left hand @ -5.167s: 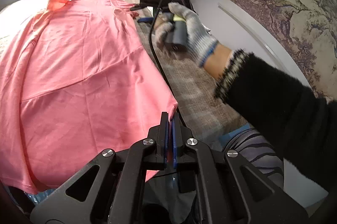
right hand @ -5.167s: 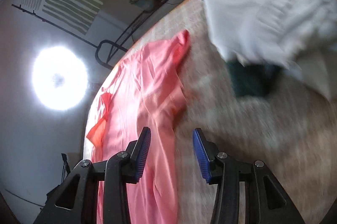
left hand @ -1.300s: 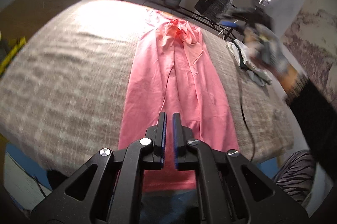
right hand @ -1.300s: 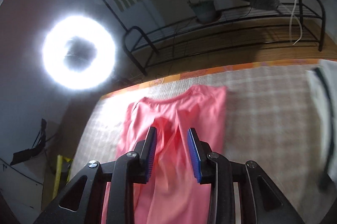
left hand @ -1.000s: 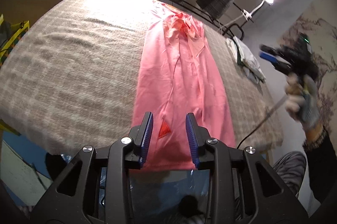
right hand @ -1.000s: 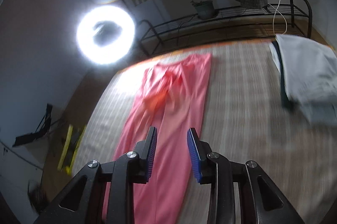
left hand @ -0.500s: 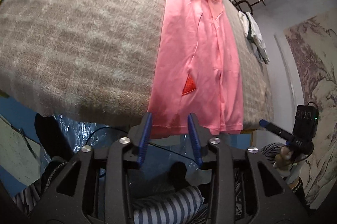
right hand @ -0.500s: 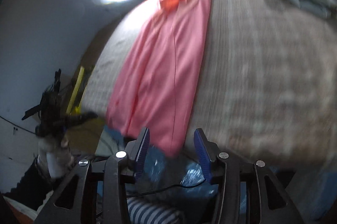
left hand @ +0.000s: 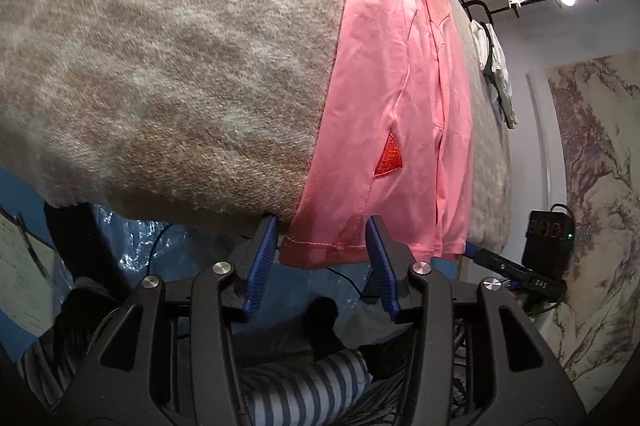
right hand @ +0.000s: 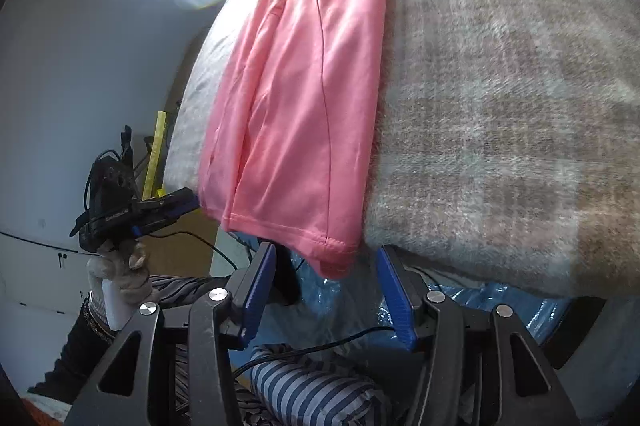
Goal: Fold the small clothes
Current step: 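Move both tools to the hem end of the strip and grip it, then lift the hem end with both tools and fold it toward the collar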
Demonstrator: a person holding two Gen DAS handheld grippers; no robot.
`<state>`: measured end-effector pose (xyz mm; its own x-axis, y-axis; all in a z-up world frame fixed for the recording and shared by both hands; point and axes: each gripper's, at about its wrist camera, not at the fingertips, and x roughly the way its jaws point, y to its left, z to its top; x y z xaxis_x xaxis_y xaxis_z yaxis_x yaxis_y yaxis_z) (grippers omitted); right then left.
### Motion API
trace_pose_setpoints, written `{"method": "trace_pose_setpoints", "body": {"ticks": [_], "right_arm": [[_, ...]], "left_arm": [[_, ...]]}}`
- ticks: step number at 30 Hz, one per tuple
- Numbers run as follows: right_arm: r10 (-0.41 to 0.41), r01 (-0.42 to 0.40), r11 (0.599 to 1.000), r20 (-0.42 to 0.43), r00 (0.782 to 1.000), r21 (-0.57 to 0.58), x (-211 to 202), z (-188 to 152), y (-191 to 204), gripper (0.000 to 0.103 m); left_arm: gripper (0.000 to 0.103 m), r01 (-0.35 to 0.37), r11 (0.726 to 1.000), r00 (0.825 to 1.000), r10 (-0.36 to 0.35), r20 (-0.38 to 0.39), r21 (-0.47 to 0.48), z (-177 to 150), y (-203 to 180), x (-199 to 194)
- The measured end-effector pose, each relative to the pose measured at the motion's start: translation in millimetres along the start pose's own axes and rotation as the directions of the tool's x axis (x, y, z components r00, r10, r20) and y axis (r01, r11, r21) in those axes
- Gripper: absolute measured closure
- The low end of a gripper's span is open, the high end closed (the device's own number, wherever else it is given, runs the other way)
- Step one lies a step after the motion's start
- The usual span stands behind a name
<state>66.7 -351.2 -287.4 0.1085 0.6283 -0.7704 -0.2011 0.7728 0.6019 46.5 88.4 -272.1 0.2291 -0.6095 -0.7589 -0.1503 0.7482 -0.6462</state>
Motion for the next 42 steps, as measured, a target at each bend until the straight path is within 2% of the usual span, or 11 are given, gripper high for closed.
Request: {"method": "trace_pose_setpoints", "body": {"ticks": [4,9,13,19,21,23,30,32,33,36,42], "right_arm": [[0.028,-0.028,1.0,-0.036,0.999,-0.001,14.5,2.9,-0.4,0.049],[0.076,-0.075,0.997,-0.048,0.996,0.015,21.3,0.5,-0.4,0.075],[0.122,-0.121,0.992,-0.025,0.992,0.024,18.1,0.9,-0.2,0.083],[0.134,-0.134,0.991,-0.021,0.991,-0.009,16.7,-1.0,7.0,0.092],[0.125,-0.126,0.992,-0.021,0.992,-0.018,19.6,-1.6,9.3,0.092],[0.111,-0.111,0.994,-0.024,0.994,-0.009,20.9,-0.8,6.7,0.086],[0.112,-0.111,0.994,-0.025,0.993,0.015,24.0,3.1,2.9,0.075],[0.105,-0.105,0.994,-0.034,0.994,0.002,27.1,3.5,5.9,0.074],[0.1,-0.1,0.995,-0.037,0.994,-0.004,27.7,3.6,6.3,0.076],[0.105,-0.106,0.994,-0.048,0.993,-0.018,31.3,2.8,12.6,0.099],[0.18,-0.18,0.982,0.007,0.984,-0.05,18.7,3.9,26.1,0.102]], "left_arm": [[0.057,0.009,1.0,1.0,-0.009,-0.016,-0.006,-1.1,-1.7,7.3],[0.058,0.021,1.0,1.0,-0.021,-0.006,-0.006,-0.5,-2.5,5.2],[0.078,0.014,1.0,1.0,-0.014,-0.005,0.001,-1.2,-3.1,3.0],[0.084,0.02,1.0,1.0,-0.02,0.01,0.009,-2.0,-4.3,-2.2],[0.077,0.0,1.0,1.0,-0.001,0.009,0.014,-2.6,-4.8,-1.8],[0.057,0.001,1.0,1.0,-0.001,-0.005,0.001,-3.7,-3.0,1.8],[0.055,0.027,0.999,0.998,-0.026,-0.051,0.02,-6.5,-8.9,15.8],[0.077,0.03,0.999,0.998,-0.027,-0.064,0.043,-7.6,-13.9,18.5],[0.096,0.02,0.998,0.997,-0.016,-0.075,0.057,-8.2,-16.1,19.9],[0.099,0.012,0.996,0.998,-0.007,-0.062,0.084,-9.8,-23.4,16.5],[0.1,0.058,0.995,0.998,-0.06,0.017,0.087,-4.1,-34.5,-6.3]]}}
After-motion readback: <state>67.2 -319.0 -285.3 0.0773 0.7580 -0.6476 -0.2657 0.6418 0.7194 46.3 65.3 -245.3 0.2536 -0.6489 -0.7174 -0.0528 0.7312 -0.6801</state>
